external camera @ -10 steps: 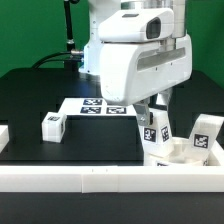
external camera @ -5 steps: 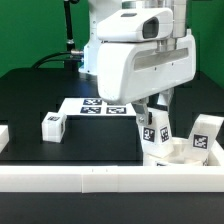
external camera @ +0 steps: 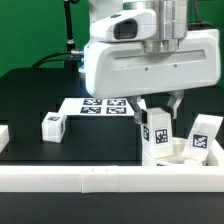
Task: Assemble stool
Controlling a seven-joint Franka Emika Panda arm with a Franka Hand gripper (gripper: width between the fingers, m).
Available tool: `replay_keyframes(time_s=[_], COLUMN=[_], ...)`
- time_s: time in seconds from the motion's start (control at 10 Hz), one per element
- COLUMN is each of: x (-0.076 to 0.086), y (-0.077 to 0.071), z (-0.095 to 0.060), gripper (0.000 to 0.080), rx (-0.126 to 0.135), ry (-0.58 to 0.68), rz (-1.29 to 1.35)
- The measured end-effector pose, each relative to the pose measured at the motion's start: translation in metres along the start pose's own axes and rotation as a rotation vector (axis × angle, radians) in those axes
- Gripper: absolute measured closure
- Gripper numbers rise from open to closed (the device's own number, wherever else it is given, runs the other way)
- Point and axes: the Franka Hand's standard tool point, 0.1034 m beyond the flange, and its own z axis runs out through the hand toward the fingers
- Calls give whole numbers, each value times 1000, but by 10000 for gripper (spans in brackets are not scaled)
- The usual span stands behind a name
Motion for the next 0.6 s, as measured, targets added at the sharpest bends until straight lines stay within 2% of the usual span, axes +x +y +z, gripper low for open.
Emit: replay_keyframes(time_s=[0.2,0.5,0.6], x=[0,1,1], y=[-11,-31,-33], z=[1,3,3], gripper=[462,462,462], rx=[22,33,36], ry=[-1,-6,-8], rz=[323,668,735])
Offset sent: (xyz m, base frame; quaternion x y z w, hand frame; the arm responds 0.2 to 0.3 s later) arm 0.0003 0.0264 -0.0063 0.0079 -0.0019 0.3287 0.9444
